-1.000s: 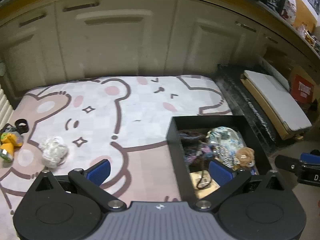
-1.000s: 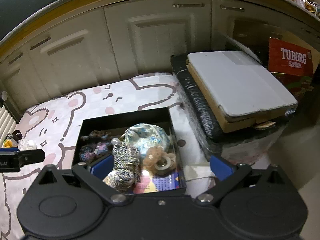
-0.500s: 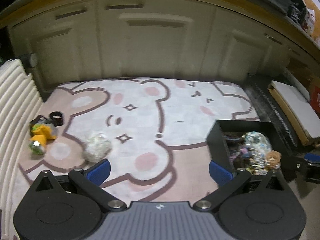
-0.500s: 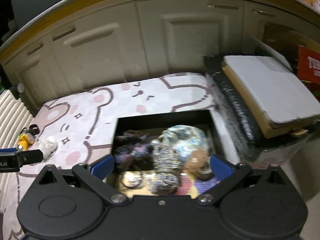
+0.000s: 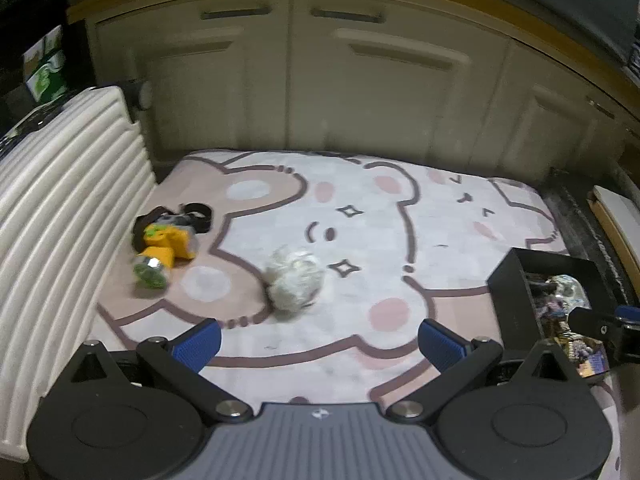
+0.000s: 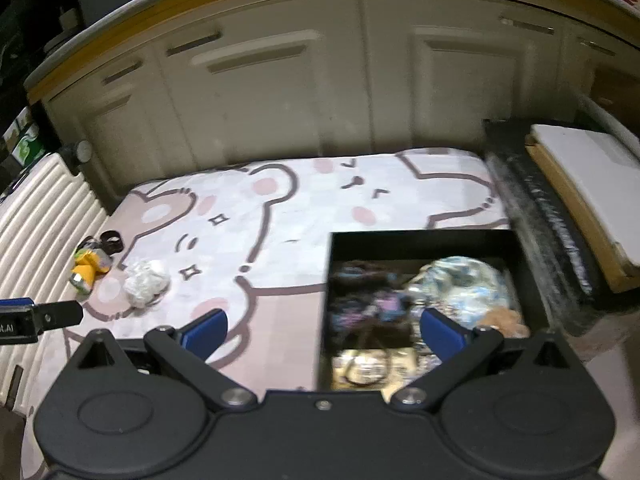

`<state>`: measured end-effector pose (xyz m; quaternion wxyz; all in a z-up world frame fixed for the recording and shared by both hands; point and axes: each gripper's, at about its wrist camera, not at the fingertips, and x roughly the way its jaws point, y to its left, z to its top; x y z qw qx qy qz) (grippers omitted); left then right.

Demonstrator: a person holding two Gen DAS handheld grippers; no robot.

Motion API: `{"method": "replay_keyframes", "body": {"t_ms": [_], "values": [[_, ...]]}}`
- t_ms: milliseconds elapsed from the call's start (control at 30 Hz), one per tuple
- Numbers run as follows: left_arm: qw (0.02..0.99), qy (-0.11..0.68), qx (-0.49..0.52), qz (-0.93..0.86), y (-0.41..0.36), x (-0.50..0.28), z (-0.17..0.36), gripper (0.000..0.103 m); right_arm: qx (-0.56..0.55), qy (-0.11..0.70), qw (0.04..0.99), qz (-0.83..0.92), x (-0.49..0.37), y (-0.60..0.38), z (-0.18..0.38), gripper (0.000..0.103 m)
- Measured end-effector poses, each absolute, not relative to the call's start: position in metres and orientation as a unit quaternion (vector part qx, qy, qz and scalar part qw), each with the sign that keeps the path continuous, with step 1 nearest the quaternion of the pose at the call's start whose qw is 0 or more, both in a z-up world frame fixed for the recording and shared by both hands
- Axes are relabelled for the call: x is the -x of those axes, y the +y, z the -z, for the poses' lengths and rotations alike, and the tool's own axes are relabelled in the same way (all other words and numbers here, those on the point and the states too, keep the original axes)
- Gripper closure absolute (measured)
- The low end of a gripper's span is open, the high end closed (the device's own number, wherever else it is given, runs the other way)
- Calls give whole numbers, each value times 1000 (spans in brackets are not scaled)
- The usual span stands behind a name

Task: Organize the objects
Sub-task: 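Move both tools toward white yarn ball and flashlight on bed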

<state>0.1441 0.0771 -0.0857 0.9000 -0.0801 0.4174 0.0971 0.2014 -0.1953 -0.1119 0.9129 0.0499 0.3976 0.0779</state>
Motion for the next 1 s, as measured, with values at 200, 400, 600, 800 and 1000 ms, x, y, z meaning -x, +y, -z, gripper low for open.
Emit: {"method": "replay_keyframes", "body": {"t_ms": [200,400,600,800,1000], "values": [[898,413,88,-122,105,-129,85,0,-48,398,911,-100,-204,-163,114,0],[898,402,98,-148,132,-115,82,0,-43,396,908,-126,-205,-131,115,0],[898,392,99,-172,151,-105,78,0,-49,391,909,-137,-207,-112,115,0],[898,384,97,-194,165,-99,76,0,-59,388,909,-142,-210,-102,116,0],[898,379,98,-201,173,-95,77,0,-60,384,908,-154,-211,-88,113,0]]}}
